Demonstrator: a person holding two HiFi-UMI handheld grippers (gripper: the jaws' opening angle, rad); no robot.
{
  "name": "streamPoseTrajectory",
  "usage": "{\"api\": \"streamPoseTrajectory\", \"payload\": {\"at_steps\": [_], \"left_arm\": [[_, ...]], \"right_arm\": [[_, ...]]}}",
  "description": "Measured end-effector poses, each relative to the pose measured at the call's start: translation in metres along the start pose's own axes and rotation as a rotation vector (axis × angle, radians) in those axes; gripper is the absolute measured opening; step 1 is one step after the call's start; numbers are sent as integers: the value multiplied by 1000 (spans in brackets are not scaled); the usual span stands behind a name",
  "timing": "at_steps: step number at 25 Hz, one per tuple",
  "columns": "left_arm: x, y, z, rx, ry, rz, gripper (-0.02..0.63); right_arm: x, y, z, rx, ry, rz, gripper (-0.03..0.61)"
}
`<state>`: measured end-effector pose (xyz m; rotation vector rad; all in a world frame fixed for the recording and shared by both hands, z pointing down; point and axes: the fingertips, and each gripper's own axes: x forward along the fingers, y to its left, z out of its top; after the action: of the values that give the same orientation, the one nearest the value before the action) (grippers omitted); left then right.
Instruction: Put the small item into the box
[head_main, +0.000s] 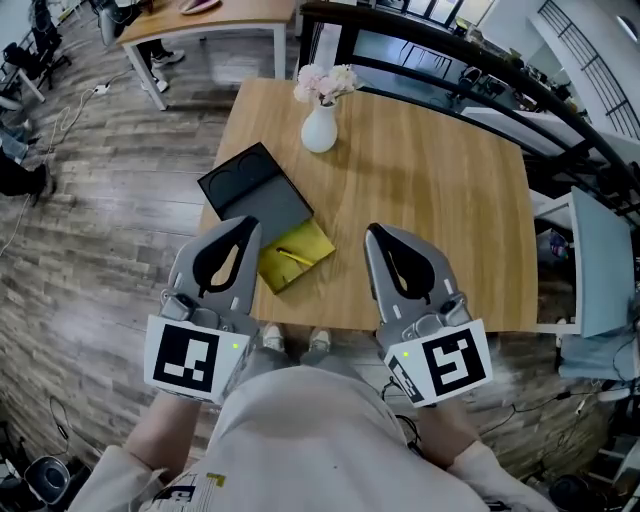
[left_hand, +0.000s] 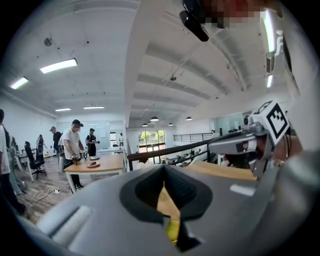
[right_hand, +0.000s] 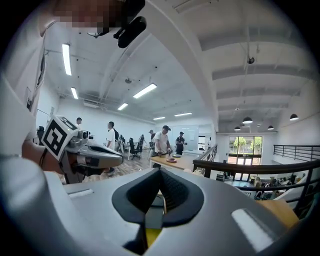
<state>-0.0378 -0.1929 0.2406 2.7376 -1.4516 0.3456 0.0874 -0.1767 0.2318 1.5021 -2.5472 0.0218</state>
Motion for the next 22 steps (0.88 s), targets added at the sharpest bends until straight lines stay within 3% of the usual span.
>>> {"api": "streamPoseTrajectory", "payload": {"at_steps": [7, 22], "left_arm": [[1, -9, -6, -7, 7, -8, 2], [3, -13, -27, 4, 43, -2, 2]], "right_arm": [[-9, 1, 5, 82, -24, 24, -2], [-18, 2, -31, 104, 31, 3, -2]]}}
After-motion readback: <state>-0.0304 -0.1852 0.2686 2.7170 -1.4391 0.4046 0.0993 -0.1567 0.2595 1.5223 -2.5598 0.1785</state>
